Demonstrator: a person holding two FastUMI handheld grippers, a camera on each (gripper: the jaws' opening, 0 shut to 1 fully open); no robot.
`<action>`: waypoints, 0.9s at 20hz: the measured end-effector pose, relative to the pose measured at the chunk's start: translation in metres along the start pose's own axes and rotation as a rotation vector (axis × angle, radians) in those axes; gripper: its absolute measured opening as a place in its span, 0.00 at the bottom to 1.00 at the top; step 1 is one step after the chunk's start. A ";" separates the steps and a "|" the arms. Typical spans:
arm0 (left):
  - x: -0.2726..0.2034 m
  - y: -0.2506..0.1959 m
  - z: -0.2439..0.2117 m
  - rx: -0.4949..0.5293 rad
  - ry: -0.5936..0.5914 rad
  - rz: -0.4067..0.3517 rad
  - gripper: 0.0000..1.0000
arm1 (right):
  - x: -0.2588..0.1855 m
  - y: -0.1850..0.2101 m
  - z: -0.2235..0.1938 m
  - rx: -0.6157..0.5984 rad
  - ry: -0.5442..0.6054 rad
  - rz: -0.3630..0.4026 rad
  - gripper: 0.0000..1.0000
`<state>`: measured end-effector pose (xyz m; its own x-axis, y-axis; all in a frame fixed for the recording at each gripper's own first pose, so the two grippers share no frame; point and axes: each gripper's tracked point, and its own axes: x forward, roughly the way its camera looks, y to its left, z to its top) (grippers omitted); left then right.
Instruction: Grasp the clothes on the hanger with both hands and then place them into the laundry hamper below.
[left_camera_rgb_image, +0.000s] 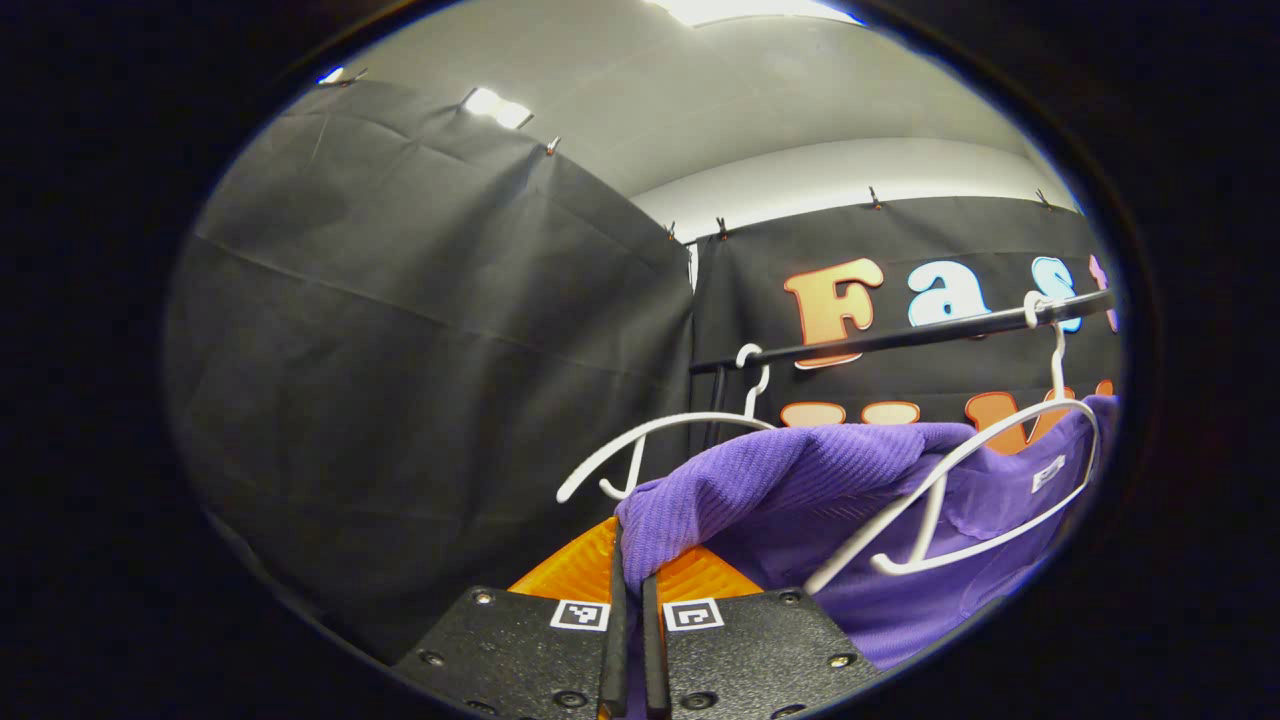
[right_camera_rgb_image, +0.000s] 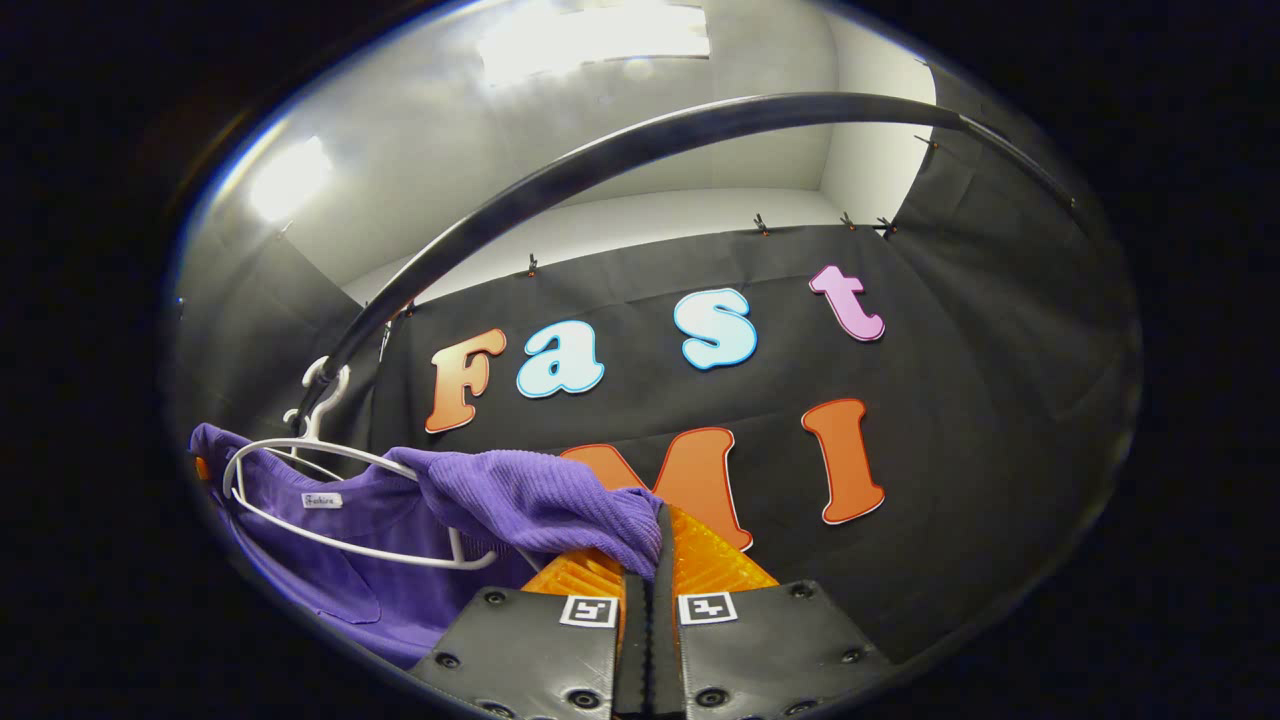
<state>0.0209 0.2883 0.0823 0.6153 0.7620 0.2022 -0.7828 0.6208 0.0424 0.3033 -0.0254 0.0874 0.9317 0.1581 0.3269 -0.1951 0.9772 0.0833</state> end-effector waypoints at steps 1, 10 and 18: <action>0.004 0.006 -0.013 0.007 0.022 0.015 0.10 | 0.000 -0.001 -0.001 -0.009 0.005 0.002 0.08; -0.010 -0.017 -0.106 0.086 0.158 -0.074 0.07 | 0.021 -0.013 -0.032 -0.093 0.069 -0.104 0.09; -0.029 -0.028 -0.152 0.093 0.213 -0.141 0.07 | 0.049 -0.038 -0.093 -0.168 0.246 -0.168 0.09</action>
<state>0.0392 0.2766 -0.0733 0.7164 0.6973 -0.0225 -0.6874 0.7111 0.1477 0.3846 -0.0415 0.0122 0.9966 0.0021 0.0829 0.0018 0.9989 -0.0464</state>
